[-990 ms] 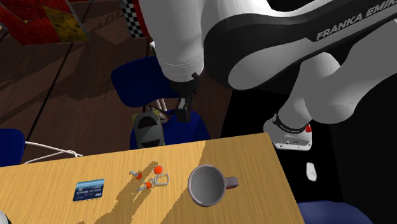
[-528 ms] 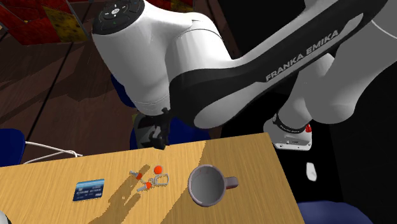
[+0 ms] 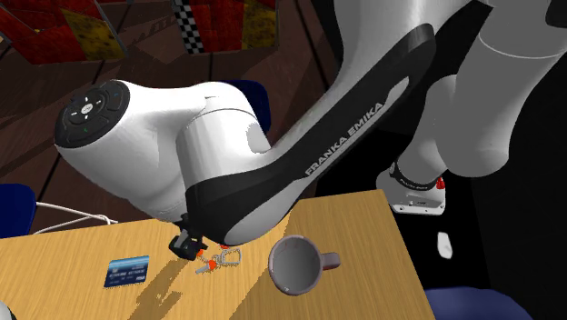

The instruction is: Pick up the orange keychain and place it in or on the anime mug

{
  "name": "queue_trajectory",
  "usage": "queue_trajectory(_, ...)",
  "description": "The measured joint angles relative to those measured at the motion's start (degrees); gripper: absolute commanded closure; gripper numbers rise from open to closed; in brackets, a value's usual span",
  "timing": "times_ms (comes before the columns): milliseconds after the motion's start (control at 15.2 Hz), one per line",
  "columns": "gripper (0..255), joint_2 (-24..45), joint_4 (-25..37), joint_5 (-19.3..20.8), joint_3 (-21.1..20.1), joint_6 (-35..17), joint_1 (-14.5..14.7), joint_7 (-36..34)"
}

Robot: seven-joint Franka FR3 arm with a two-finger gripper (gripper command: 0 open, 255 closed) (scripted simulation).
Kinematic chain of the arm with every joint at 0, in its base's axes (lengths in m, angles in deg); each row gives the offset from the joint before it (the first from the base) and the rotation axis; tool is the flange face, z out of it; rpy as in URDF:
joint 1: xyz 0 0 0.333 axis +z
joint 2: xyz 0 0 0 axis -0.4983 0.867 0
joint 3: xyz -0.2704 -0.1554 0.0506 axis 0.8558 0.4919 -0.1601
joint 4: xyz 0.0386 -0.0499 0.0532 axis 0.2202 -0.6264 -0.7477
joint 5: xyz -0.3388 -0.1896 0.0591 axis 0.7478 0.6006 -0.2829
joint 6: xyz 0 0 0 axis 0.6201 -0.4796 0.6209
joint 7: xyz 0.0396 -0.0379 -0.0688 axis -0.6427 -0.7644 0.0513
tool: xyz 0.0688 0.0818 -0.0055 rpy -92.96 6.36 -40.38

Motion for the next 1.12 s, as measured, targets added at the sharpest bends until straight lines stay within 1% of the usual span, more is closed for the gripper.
queue_trajectory(198,0,7.7,6.9,3.7,0.2,-0.3,2.5,-3.9)
queue_trajectory(264,0,9.5,8.7,4.5,0.3,-0.2,3.4,-5.0)
queue_trajectory(330,0,10.3,9.2,4.9,0.4,-0.5,3.9,-5.5)
queue_trajectory(726,0,13.4,8.6,6.7,1.1,-3.9,4.6,-6.7)
queue_trajectory(1122,0,14.1,8.4,7.1,1.3,-4.8,4.8,-7.0)
